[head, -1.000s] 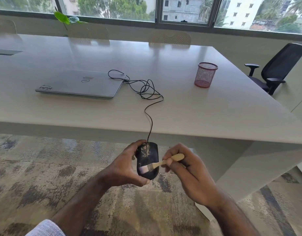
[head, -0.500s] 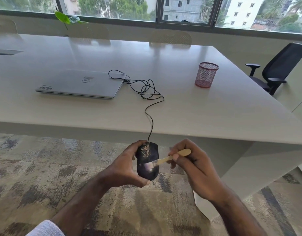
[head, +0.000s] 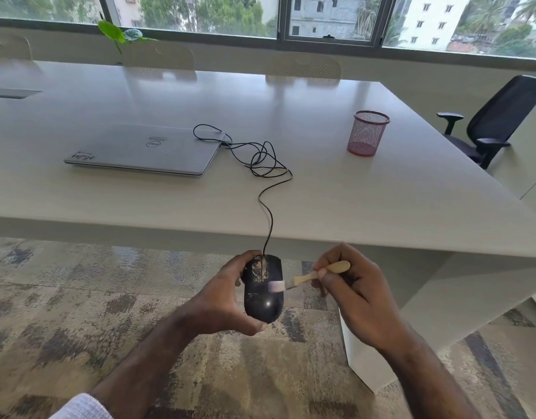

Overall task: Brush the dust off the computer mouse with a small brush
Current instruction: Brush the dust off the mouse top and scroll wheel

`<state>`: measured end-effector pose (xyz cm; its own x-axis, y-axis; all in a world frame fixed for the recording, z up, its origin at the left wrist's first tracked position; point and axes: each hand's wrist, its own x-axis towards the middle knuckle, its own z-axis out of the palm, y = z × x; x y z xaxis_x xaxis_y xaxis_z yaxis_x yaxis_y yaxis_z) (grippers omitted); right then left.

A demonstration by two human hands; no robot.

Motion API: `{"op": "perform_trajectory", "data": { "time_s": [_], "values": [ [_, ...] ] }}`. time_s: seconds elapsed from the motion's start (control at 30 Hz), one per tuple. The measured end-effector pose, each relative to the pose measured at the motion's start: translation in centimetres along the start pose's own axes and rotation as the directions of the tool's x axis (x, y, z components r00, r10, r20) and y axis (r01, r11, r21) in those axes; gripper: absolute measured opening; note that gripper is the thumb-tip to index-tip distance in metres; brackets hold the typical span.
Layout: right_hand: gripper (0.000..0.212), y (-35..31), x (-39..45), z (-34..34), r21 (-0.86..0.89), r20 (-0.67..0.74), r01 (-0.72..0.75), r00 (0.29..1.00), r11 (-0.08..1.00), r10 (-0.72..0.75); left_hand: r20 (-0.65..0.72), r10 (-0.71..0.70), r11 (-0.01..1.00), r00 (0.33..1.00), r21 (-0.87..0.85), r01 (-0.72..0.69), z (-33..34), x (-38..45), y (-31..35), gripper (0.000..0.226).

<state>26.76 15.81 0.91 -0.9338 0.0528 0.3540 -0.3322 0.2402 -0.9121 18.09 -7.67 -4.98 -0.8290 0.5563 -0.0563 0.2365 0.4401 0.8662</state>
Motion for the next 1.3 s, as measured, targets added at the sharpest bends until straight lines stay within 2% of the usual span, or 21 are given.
{"op": "perform_trajectory", "data": {
  "time_s": [0.1, 0.2, 0.3, 0.43, 0.57, 0.67, 0.77, 0.97, 1.17, 1.3],
  "values": [
    [0.008, -0.1, 0.2, -0.1, -0.061, -0.079, -0.013, 0.997, 0.998, 0.008, -0.005, 0.009, 1.000, 1.000, 0.000, -0.009, 0.0, -0.1, 0.0, 0.107],
    [0.012, 0.0, 0.4, 0.0, 0.040, -0.150, -0.011, 0.989, 0.999, 0.017, -0.004, 0.012, 1.000, 1.000, -0.008, -0.012, 0.0, -0.2, 0.0, 0.104],
    [0.015, 0.3, 0.5, 0.2, 0.106, -0.121, -0.027, 0.992, 0.994, 0.040, 0.012, 0.025, 1.000, 1.000, -0.006, -0.025, 0.2, -0.3, 0.3, 0.102],
    [0.014, 0.4, 0.1, 0.6, 0.053, -0.047, -0.068, 0.996, 0.996, 0.070, 0.026, 0.025, 1.000, 0.999, -0.011, -0.024, 0.3, -0.5, 0.5, 0.103],
    [0.015, -0.2, 0.1, 0.7, 0.134, -0.066, -0.018, 0.997, 0.991, 0.027, 0.020, 0.018, 1.000, 1.000, -0.006, -0.018, 0.5, -0.7, 0.6, 0.106],
    [0.010, -0.1, -0.1, 1.0, 0.034, 0.014, -0.046, 0.999, 0.998, 0.046, 0.020, 0.013, 1.000, 1.000, -0.016, -0.013, 0.5, -0.8, 0.4, 0.110],
    [0.014, 0.0, -0.6, 1.3, -0.036, 0.097, -0.033, 0.995, 0.999, 0.036, 0.016, 0.027, 1.000, 0.999, -0.015, -0.027, 0.6, -0.8, 0.3, 0.107],
    [0.019, -0.4, -0.6, 1.1, 0.052, -0.023, 0.019, 1.000, 0.998, -0.018, 0.018, 0.039, 0.999, 0.999, 0.006, -0.039, 0.7, -0.9, 0.4, 0.103],
    [0.019, -0.2, -1.2, 2.0, -0.089, 0.072, 0.063, 0.996, 0.994, -0.057, 0.004, 0.057, 0.998, 0.998, 0.001, -0.057, 0.9, -1.0, 0.6, 0.101],
    [0.017, -0.4, -1.2, 2.1, -0.015, 0.011, 0.047, 0.999, 0.999, -0.047, -0.003, 0.066, 0.998, 0.998, -0.001, -0.066, 0.8, -1.1, 0.8, 0.100]
  ]
}}
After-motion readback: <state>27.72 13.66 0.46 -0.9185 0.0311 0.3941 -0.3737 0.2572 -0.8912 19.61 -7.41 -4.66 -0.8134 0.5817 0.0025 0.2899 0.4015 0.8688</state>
